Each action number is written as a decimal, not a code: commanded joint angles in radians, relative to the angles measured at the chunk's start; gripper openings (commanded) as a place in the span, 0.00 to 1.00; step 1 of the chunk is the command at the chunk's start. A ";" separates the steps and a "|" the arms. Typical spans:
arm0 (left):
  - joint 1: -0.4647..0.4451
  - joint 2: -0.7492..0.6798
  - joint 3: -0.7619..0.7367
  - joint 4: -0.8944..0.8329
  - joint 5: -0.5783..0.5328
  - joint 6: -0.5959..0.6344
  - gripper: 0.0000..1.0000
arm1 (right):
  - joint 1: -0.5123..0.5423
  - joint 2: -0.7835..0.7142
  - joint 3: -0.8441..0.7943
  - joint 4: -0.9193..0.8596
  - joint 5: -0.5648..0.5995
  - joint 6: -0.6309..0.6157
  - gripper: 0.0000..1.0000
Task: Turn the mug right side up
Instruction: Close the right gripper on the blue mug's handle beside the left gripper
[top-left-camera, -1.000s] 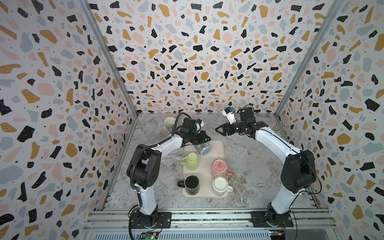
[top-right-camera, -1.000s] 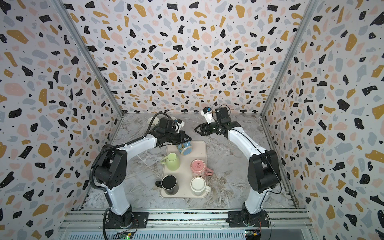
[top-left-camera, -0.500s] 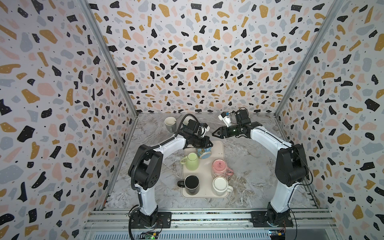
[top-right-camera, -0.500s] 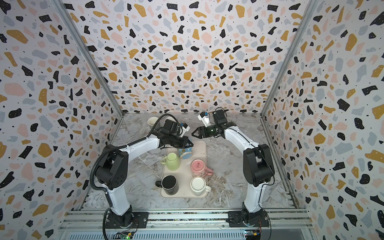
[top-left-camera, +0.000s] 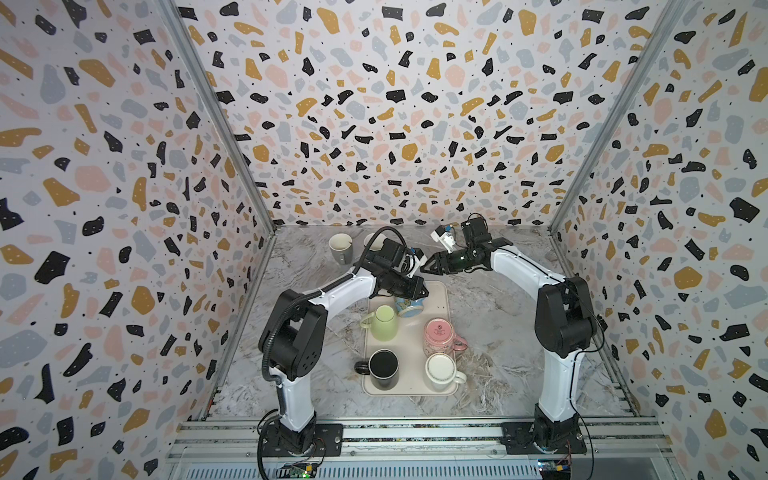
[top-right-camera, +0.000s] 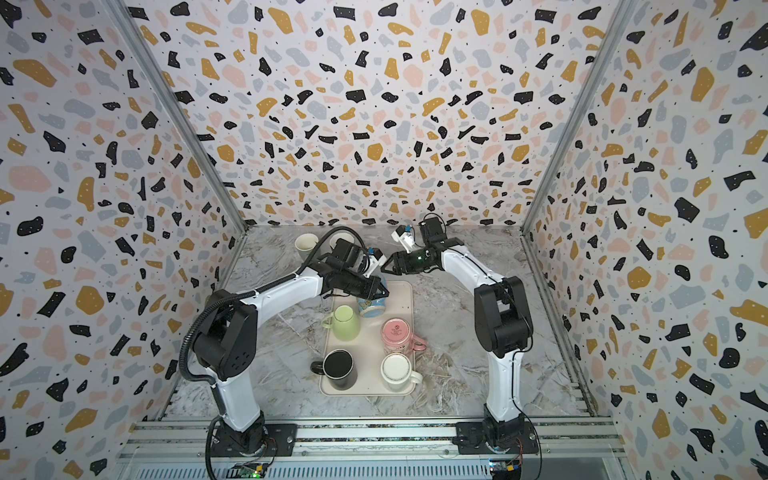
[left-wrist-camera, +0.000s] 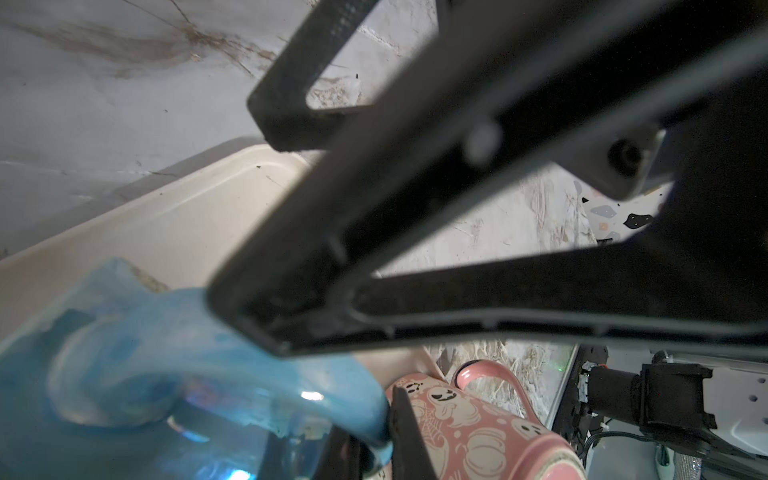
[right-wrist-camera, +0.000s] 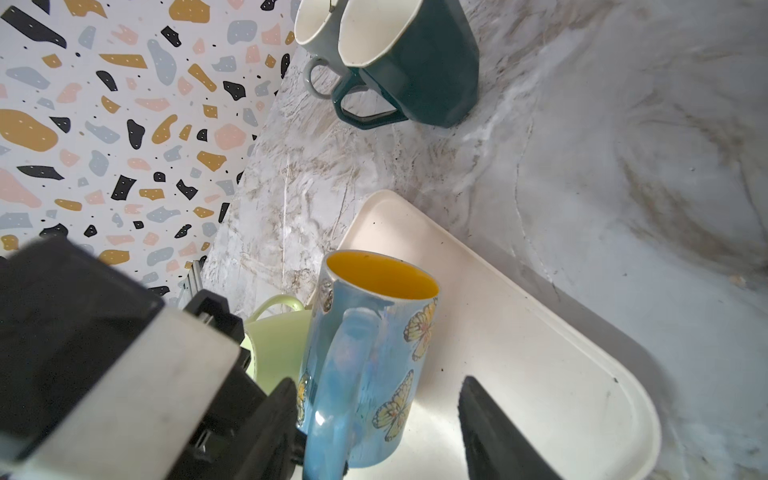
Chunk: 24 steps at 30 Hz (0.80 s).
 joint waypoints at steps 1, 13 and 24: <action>-0.012 -0.007 0.079 0.015 -0.005 0.081 0.00 | -0.003 0.013 0.062 -0.086 -0.031 -0.033 0.61; -0.030 0.044 0.164 -0.119 -0.066 0.199 0.00 | -0.007 0.085 0.122 -0.158 -0.070 -0.078 0.54; -0.047 0.058 0.189 -0.152 -0.110 0.247 0.00 | -0.019 0.133 0.130 -0.159 -0.123 -0.057 0.50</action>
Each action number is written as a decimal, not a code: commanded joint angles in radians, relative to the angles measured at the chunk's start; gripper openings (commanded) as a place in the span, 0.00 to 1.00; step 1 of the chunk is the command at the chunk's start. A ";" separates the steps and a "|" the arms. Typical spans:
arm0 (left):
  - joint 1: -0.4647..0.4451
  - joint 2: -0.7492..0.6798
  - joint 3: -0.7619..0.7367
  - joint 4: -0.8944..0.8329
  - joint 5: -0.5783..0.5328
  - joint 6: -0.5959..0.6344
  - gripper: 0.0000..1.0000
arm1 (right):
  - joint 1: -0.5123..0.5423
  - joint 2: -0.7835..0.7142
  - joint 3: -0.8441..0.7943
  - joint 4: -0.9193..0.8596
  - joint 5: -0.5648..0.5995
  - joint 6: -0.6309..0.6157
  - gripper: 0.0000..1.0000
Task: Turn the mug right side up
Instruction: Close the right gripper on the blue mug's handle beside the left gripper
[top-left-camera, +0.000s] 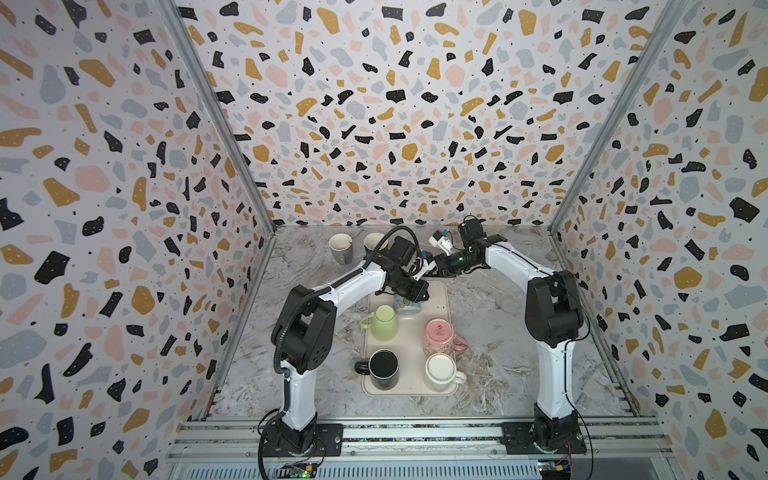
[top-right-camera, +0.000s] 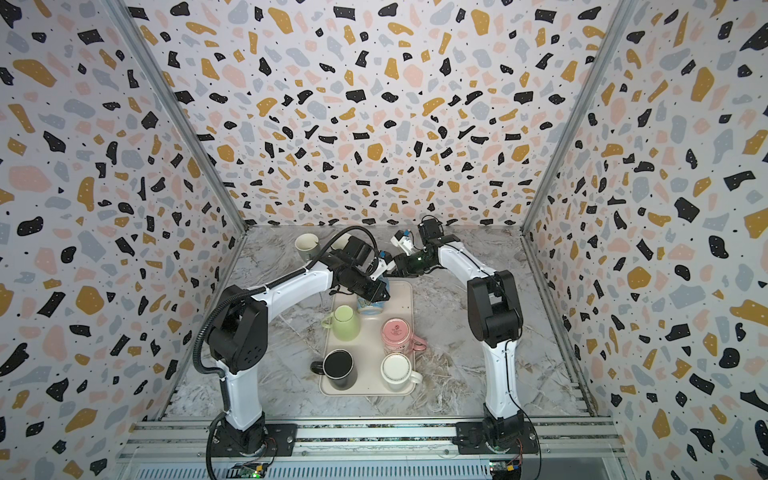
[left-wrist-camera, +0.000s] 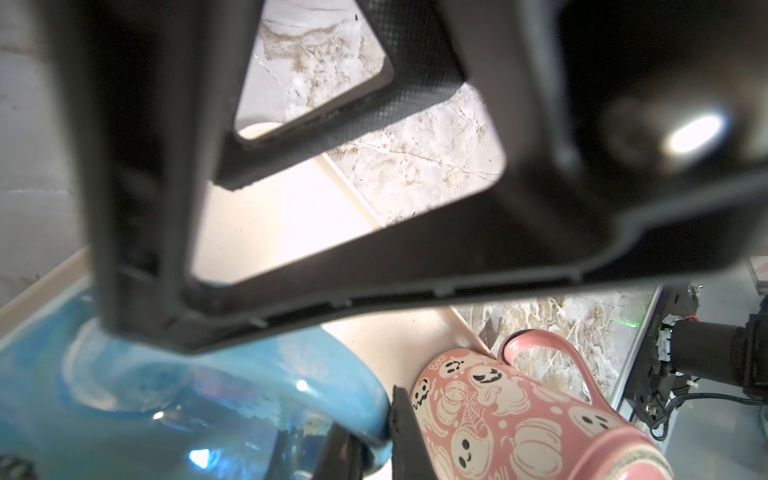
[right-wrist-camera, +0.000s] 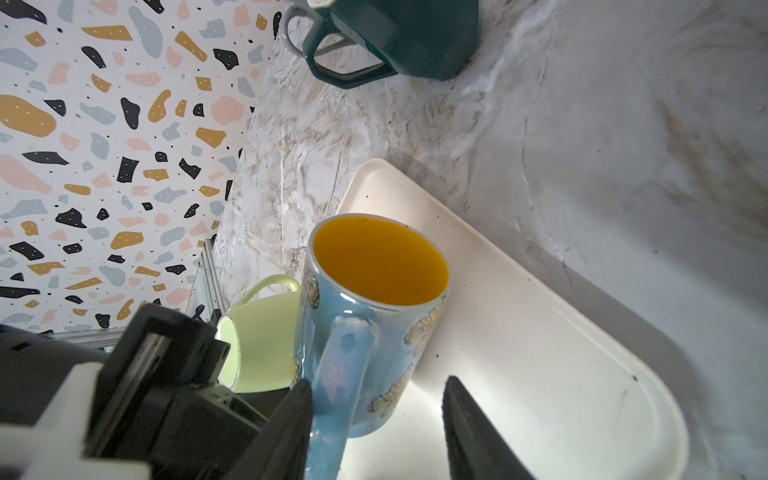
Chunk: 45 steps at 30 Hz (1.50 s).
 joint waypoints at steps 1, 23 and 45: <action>-0.008 -0.021 0.047 0.045 -0.004 0.046 0.00 | -0.006 0.018 0.023 -0.013 -0.061 0.010 0.50; -0.029 -0.089 0.031 0.067 -0.099 0.113 0.00 | -0.006 0.052 -0.036 0.009 -0.115 0.040 0.42; -0.045 -0.108 0.013 0.085 -0.216 0.144 0.00 | -0.006 0.061 -0.142 0.010 -0.128 0.038 0.34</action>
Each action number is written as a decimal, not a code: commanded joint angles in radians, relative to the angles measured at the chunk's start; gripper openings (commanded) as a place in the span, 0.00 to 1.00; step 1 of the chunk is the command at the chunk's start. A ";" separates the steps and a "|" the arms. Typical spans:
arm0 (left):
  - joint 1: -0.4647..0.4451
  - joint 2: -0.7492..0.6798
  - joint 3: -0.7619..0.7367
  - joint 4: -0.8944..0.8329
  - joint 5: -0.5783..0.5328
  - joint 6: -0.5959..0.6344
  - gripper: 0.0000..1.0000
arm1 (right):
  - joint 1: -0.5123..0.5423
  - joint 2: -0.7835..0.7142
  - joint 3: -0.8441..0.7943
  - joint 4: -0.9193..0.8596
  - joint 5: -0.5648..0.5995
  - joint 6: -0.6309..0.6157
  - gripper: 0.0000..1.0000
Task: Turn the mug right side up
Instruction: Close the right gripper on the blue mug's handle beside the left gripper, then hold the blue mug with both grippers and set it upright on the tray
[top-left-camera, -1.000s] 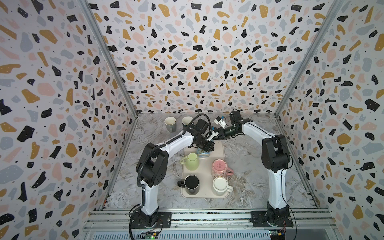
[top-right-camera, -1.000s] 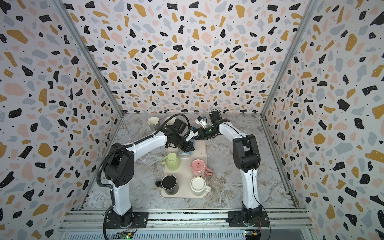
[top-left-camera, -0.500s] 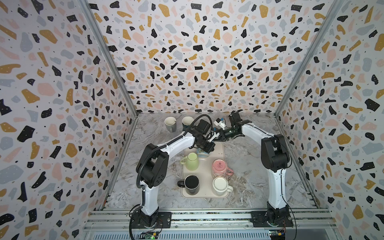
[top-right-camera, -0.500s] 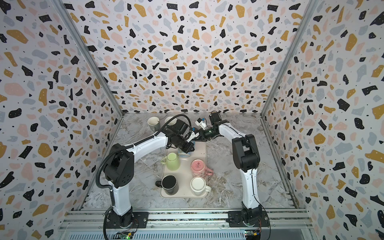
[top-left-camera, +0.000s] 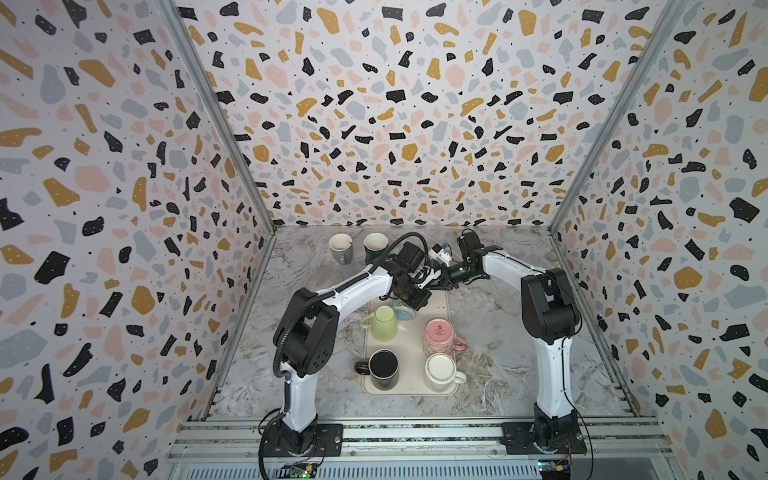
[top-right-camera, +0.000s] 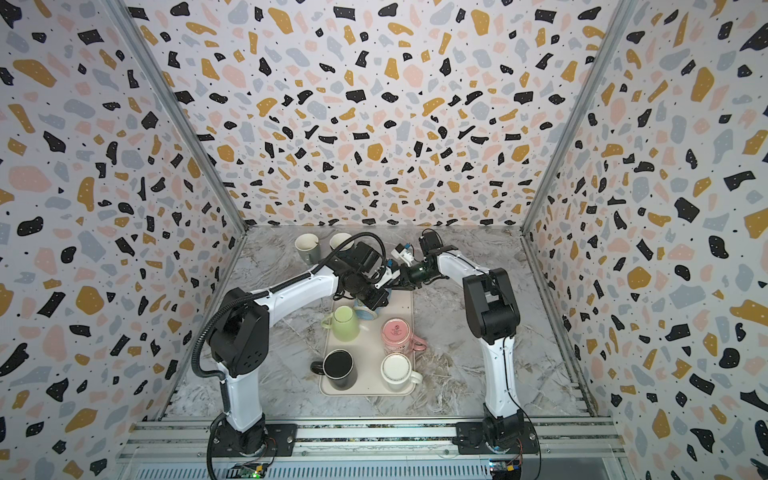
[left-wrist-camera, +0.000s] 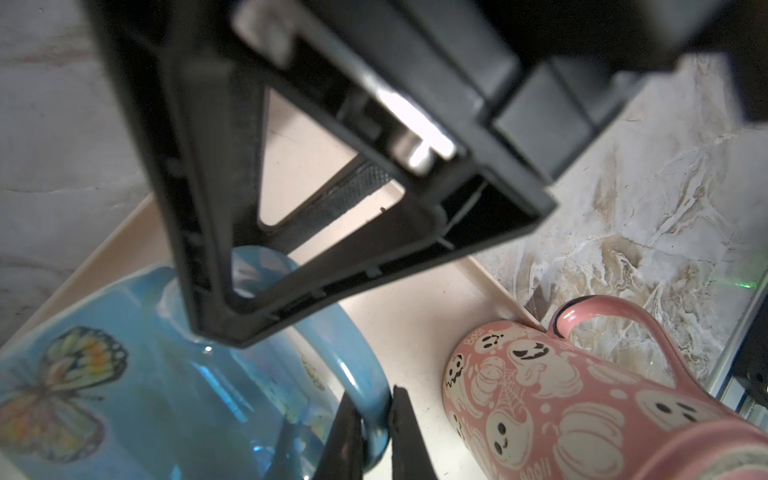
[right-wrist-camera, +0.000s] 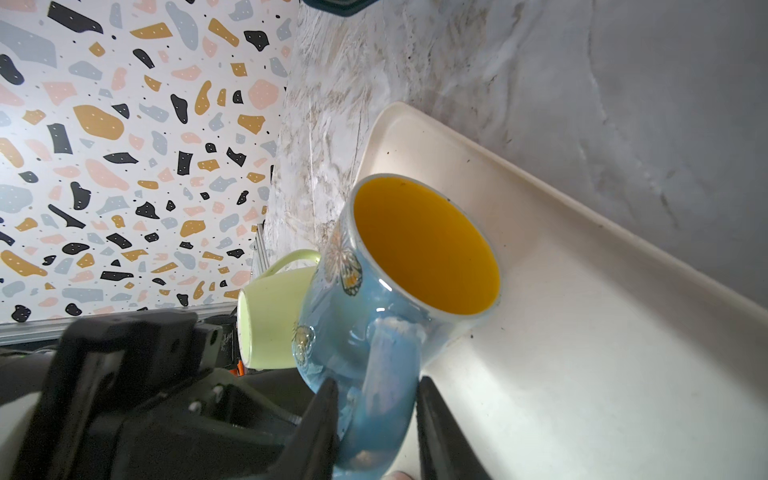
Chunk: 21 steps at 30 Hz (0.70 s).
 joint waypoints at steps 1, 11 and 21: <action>0.004 -0.093 0.018 0.133 -0.042 0.028 0.00 | 0.002 0.024 -0.032 -0.041 0.021 -0.007 0.34; 0.003 -0.071 0.012 0.141 -0.070 0.025 0.00 | 0.002 0.026 -0.067 -0.014 -0.032 0.004 0.30; 0.003 -0.064 0.010 0.143 -0.082 0.026 0.00 | 0.002 0.036 -0.100 0.015 -0.072 0.013 0.14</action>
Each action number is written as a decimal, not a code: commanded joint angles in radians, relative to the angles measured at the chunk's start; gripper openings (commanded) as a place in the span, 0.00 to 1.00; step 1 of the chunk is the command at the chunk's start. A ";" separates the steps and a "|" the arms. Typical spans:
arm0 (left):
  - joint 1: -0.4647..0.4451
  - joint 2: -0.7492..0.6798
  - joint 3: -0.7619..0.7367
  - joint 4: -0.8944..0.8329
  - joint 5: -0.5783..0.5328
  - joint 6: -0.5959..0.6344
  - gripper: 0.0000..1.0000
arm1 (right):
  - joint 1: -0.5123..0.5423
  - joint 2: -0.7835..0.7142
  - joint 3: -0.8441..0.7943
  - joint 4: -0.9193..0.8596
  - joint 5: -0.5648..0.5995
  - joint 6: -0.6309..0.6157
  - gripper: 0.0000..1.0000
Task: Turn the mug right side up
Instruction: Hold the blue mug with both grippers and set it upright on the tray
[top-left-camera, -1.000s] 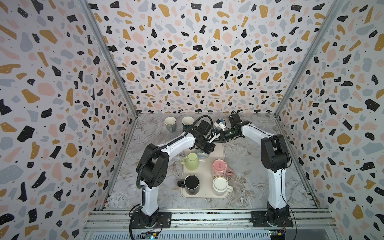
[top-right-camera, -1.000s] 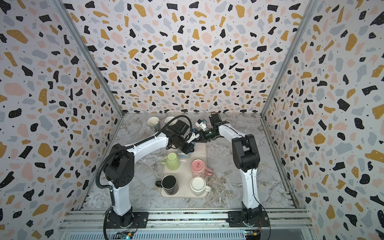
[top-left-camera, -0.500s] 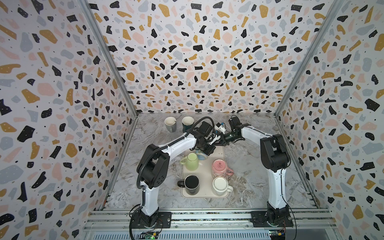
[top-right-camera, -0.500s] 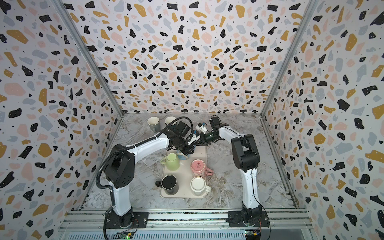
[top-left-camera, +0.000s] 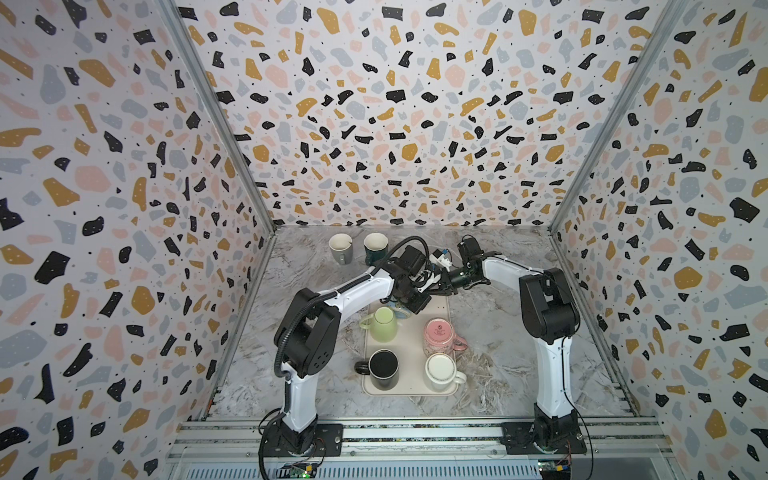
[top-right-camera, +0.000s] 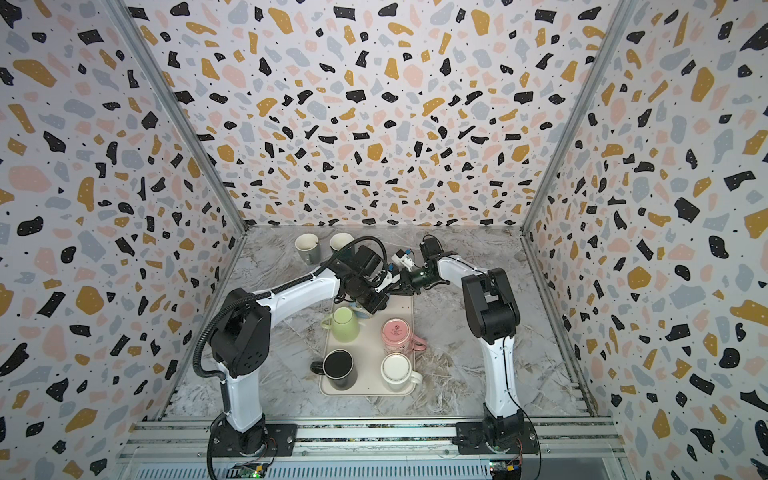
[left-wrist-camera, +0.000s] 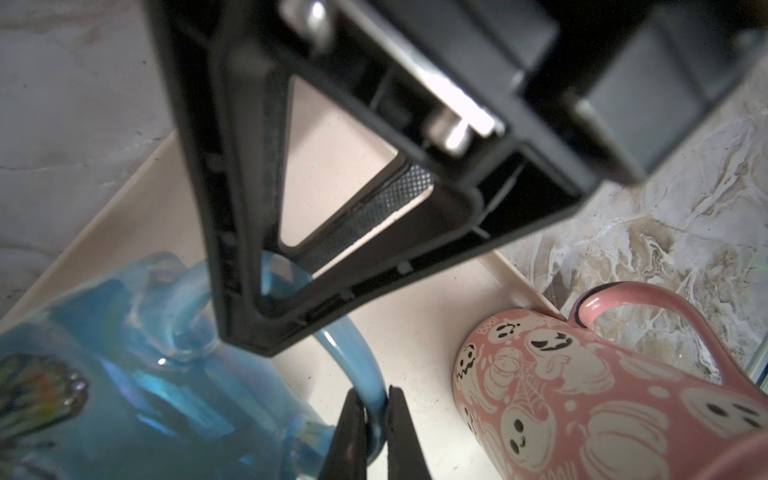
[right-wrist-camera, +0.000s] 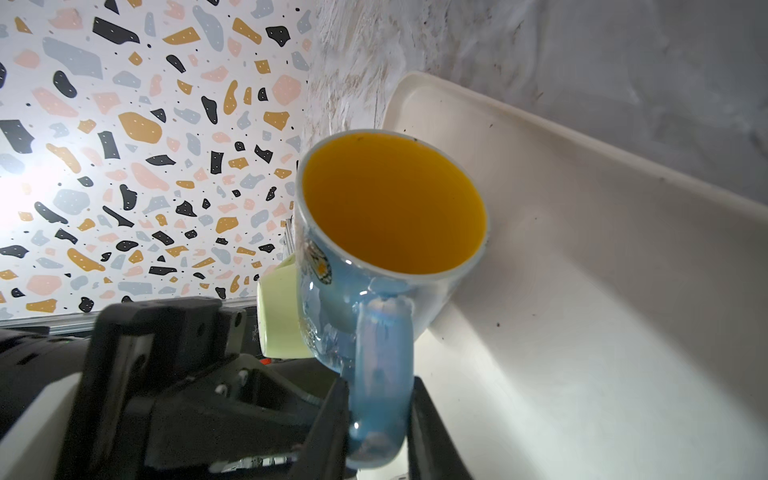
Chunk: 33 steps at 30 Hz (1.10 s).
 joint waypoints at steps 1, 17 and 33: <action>0.013 -0.065 0.030 0.152 -0.042 0.019 0.00 | 0.003 0.032 -0.030 -0.044 0.023 -0.040 0.11; 0.013 -0.068 0.055 0.118 -0.082 0.028 0.00 | -0.003 -0.018 -0.104 0.095 0.046 0.034 0.00; 0.013 -0.095 0.070 0.080 -0.097 0.026 0.16 | -0.022 -0.068 -0.125 0.221 0.047 0.125 0.00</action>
